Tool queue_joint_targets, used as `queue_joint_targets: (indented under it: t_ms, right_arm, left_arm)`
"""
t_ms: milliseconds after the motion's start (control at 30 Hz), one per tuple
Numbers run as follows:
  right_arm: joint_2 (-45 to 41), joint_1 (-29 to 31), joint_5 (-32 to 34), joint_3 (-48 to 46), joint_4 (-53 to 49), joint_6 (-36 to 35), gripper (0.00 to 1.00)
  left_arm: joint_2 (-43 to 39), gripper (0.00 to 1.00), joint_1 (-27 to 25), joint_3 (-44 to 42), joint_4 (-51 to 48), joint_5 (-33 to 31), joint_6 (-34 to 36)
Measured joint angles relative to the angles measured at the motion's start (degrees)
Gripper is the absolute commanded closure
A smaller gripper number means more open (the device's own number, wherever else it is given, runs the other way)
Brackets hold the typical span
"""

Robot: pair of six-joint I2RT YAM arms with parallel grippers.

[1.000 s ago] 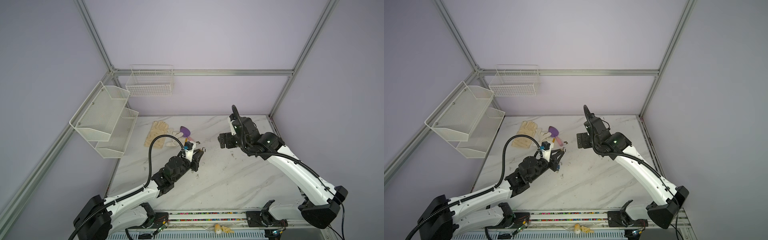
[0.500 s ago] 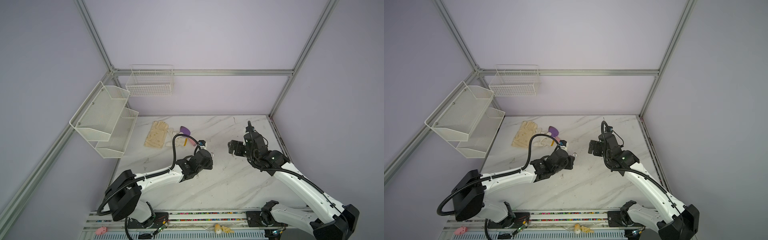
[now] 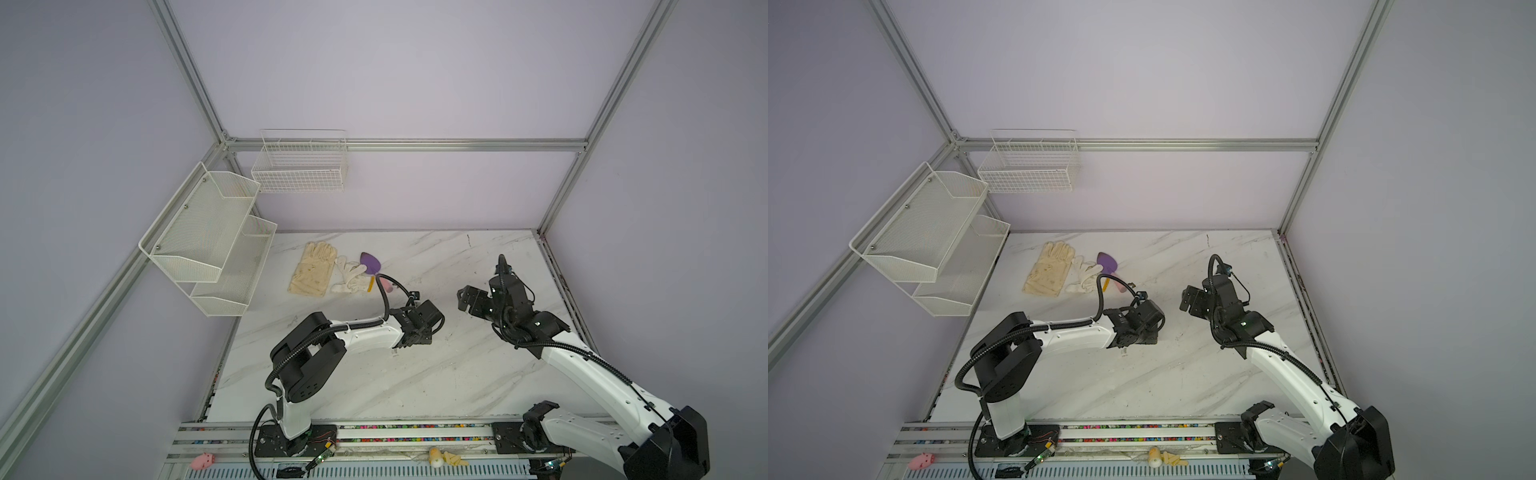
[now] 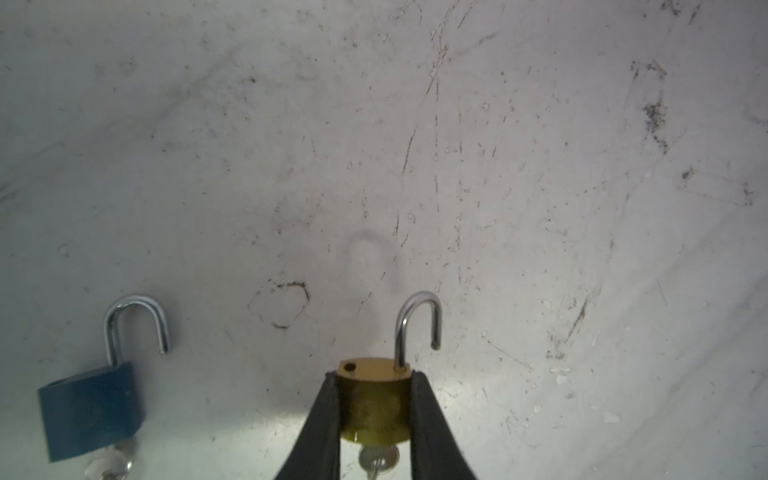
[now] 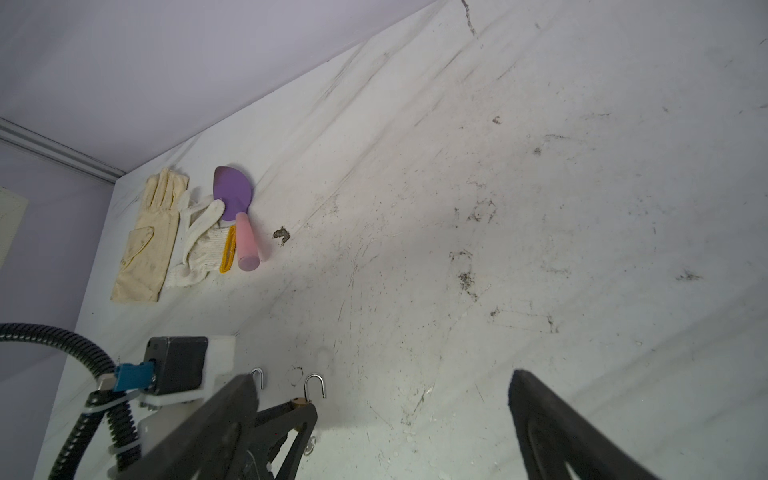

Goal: Unlock with the key
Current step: 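Lower the opened padlock with the left gripper while the right gripper withdraws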

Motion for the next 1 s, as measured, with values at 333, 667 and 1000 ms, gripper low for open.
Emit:
queue_joint_targets:
  t_ms: [333, 667, 1000]
  right_arm:
    - [0.0, -0.7, -1.2, -0.4, 2.1, 0.2, 0.03]
    - [-0.6, -1.5, -1.6, -0.4, 2.1, 0.2, 0.03]
    - [-0.8, -2.3, -1.7, -0.4, 2.2, 0.2, 0.02]
  left_arm:
    - [5.2, 1.0, 0.0, 5.6, -2.5, -1.8, 0.0]
    - [8.1, 0.96, 0.0, 8.3, -4.1, -2.9, -0.1]
    - [8.1, 0.65, 0.0, 8.3, -4.6, -3.0, -0.7]
